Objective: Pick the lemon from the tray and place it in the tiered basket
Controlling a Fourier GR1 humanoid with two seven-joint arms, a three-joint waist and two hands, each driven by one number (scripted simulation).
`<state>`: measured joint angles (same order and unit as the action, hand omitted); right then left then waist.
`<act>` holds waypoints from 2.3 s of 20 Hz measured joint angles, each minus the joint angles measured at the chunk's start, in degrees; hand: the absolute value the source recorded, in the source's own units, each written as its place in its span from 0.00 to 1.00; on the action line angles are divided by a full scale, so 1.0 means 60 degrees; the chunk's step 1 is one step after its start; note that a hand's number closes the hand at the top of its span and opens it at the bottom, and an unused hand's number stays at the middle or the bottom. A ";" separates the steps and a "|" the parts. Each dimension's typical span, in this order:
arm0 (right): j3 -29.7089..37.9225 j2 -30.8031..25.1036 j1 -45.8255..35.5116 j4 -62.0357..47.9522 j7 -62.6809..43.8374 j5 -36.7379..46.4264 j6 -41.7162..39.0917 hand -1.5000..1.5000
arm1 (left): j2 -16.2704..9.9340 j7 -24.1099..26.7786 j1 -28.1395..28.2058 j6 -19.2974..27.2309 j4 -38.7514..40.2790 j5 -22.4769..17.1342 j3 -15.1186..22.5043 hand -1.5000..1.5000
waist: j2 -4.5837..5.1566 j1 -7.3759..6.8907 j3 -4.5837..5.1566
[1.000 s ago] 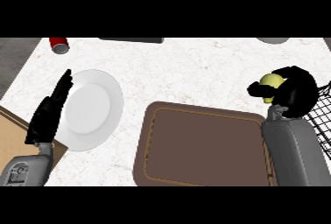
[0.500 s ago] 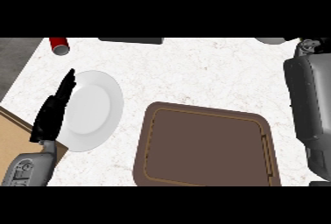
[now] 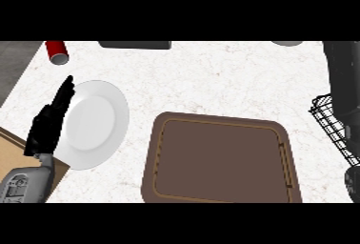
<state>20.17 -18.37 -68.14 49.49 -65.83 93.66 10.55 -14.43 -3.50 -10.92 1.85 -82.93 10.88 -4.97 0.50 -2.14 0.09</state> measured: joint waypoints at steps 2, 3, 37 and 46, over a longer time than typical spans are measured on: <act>0.0145 -0.0076 -0.0081 -0.0509 0.0129 0.0101 0.0084 1.00 | 0.0023 -0.0123 -0.0057 0.0021 -0.0015 0.0023 -0.0001 0.50 | -0.0001 0.0038 -0.0003; 0.0240 -0.0235 -0.0083 -0.0728 0.0231 0.0115 0.0090 1.00 | 0.0015 -0.0091 -0.0052 0.0014 0.0038 0.0012 -0.0033 0.50 | -0.0001 0.0064 -0.0005; 0.2529 -0.1497 0.3853 0.1464 0.1502 -0.2323 -0.1828 0.00 | 0.0200 -0.0057 0.0460 0.0053 -0.0283 0.0174 -0.0233 0.50 | -0.0101 0.0398 -0.0020; 0.2565 -0.1046 0.4985 0.3578 0.1610 -0.2808 -0.0461 0.00 | 0.0276 0.0041 0.0509 0.0055 -0.0216 0.0236 -0.0249 0.50 | -0.0102 0.0385 -0.0016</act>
<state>35.56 -24.65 -38.23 70.96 -56.17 76.82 7.78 -12.77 -3.26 -7.87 2.18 -84.22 12.30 -6.46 -0.11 0.17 -0.01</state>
